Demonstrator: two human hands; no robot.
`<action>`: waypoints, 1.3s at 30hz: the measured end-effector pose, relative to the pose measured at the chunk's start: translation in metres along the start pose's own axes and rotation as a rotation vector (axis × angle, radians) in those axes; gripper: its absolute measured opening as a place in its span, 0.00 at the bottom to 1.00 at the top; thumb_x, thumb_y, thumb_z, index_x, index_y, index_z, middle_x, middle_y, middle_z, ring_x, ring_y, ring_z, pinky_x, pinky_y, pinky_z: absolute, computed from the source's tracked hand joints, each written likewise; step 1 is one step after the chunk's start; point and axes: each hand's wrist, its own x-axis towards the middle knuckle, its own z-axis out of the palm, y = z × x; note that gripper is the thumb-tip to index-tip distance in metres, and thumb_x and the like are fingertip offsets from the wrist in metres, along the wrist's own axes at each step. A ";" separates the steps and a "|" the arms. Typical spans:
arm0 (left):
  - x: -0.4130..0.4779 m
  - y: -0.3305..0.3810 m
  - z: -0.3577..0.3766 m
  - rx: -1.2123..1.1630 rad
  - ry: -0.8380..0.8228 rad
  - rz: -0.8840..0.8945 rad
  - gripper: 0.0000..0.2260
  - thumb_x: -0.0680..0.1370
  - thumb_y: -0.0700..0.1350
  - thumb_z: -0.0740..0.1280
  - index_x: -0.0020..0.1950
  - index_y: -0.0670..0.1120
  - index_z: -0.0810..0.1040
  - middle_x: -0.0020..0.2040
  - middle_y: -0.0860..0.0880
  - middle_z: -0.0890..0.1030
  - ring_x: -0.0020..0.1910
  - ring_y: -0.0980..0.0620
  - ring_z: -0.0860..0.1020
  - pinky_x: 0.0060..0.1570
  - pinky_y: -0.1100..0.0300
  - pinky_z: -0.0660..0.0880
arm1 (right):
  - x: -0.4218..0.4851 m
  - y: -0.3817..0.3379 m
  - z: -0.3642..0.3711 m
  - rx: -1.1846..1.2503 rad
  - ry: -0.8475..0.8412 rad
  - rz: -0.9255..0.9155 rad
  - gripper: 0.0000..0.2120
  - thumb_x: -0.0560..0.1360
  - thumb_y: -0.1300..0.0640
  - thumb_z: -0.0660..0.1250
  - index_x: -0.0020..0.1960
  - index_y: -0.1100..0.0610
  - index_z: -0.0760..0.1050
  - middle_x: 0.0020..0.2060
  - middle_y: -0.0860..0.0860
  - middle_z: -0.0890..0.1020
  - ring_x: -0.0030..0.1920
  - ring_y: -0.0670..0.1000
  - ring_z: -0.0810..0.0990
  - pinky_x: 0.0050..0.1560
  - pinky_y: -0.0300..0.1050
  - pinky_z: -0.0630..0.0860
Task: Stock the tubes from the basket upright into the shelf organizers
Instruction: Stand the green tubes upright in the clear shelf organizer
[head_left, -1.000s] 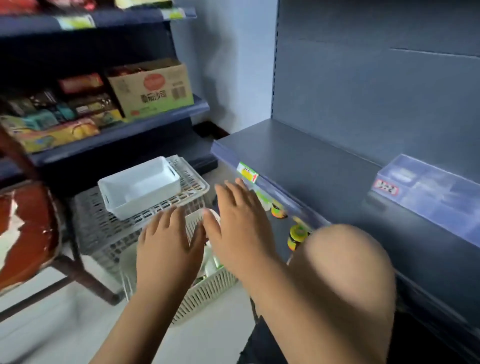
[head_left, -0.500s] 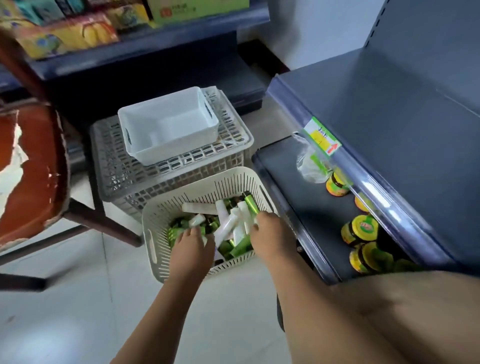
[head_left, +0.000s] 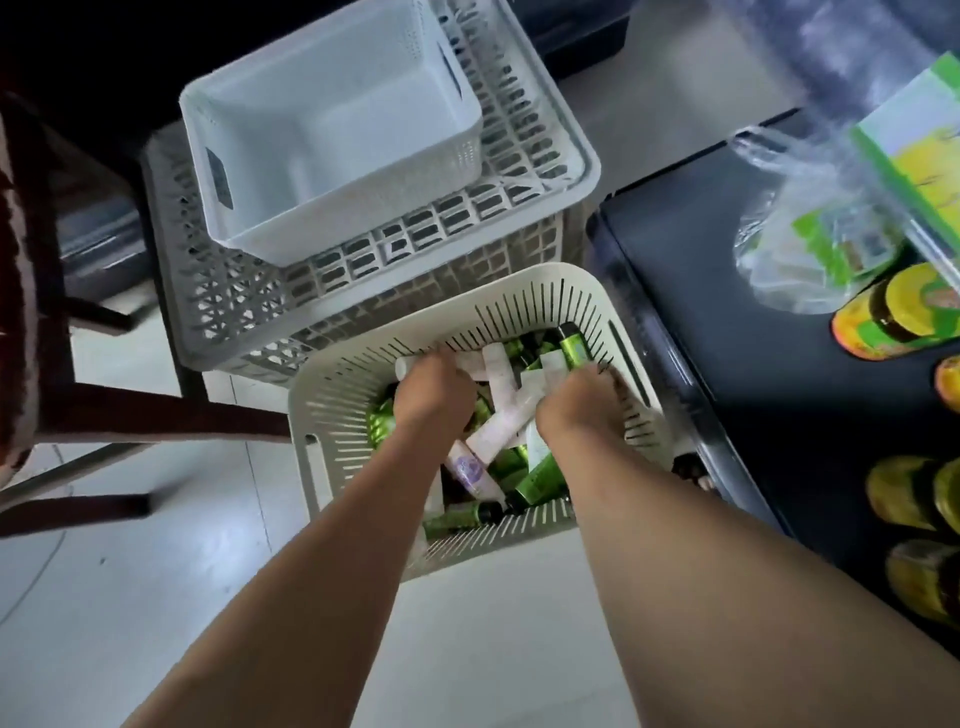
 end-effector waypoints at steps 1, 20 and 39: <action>0.005 -0.005 -0.001 0.077 -0.005 0.026 0.10 0.79 0.42 0.57 0.54 0.46 0.76 0.51 0.43 0.82 0.46 0.43 0.79 0.41 0.55 0.72 | 0.004 -0.004 0.005 0.018 -0.012 0.027 0.19 0.77 0.60 0.68 0.66 0.62 0.71 0.58 0.60 0.79 0.52 0.62 0.82 0.48 0.57 0.83; -0.021 -0.066 0.001 0.040 -0.299 0.044 0.06 0.74 0.46 0.70 0.50 0.49 0.82 0.42 0.47 0.82 0.40 0.47 0.81 0.40 0.52 0.79 | 0.014 0.025 -0.001 -0.496 -0.051 -0.137 0.05 0.78 0.66 0.65 0.48 0.62 0.79 0.37 0.56 0.77 0.41 0.56 0.82 0.44 0.51 0.83; -0.084 -0.018 -0.064 -1.163 0.140 -0.092 0.06 0.71 0.44 0.80 0.43 0.45 0.86 0.40 0.45 0.85 0.40 0.48 0.82 0.47 0.53 0.80 | -0.059 -0.033 -0.052 -0.067 0.142 -0.299 0.07 0.81 0.65 0.61 0.53 0.62 0.77 0.46 0.58 0.84 0.47 0.59 0.84 0.40 0.50 0.81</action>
